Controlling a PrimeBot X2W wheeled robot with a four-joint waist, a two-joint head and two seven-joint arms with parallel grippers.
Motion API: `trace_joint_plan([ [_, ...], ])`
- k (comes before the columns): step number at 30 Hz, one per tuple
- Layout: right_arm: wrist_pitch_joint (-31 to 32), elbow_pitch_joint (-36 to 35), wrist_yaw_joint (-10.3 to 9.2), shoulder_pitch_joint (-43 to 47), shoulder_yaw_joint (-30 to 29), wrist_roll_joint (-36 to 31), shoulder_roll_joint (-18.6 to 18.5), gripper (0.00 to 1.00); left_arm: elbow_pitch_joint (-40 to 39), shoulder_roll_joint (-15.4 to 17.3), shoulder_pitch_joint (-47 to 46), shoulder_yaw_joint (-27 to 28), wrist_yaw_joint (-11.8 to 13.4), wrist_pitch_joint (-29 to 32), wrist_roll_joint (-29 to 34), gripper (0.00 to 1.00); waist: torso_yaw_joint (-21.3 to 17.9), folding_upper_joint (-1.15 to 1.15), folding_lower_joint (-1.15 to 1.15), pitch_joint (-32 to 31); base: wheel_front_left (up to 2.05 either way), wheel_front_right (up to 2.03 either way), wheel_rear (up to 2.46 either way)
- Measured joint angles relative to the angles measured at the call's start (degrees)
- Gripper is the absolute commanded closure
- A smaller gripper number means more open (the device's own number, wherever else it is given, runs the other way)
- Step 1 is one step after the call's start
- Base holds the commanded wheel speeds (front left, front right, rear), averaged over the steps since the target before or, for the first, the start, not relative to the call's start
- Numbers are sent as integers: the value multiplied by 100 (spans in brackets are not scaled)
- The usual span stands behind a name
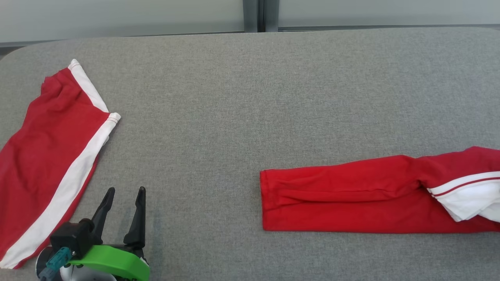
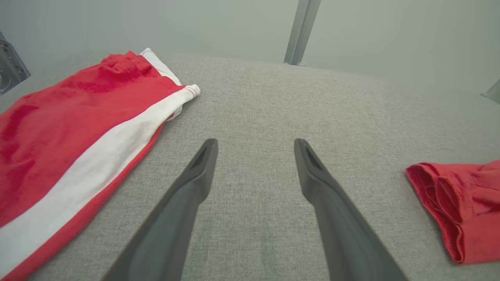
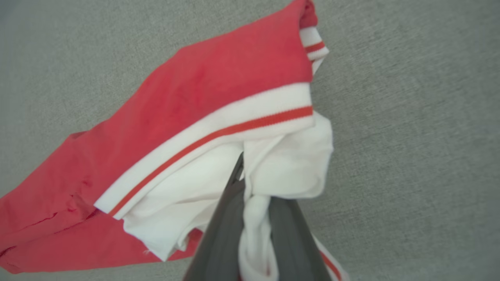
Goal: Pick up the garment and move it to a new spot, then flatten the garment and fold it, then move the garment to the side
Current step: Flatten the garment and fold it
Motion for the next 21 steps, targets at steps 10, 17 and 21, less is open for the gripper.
trace_joint_plan([
  [10,702,-1612,-5,243,-258,54,237,100,258,-201,105,108,-194,-5,85,0,-65,0,0,-272,0,0,0],
  [17,927,-3039,-7,642,578,148,894,100,480,-396,157,222,-407,-7,293,0,-79,0,0,-396,0,0,0],
  [21,759,-3084,-7,539,1318,-364,1469,100,639,-542,132,268,-509,-5,436,0,-23,0,0,-407,0,0,0],
])
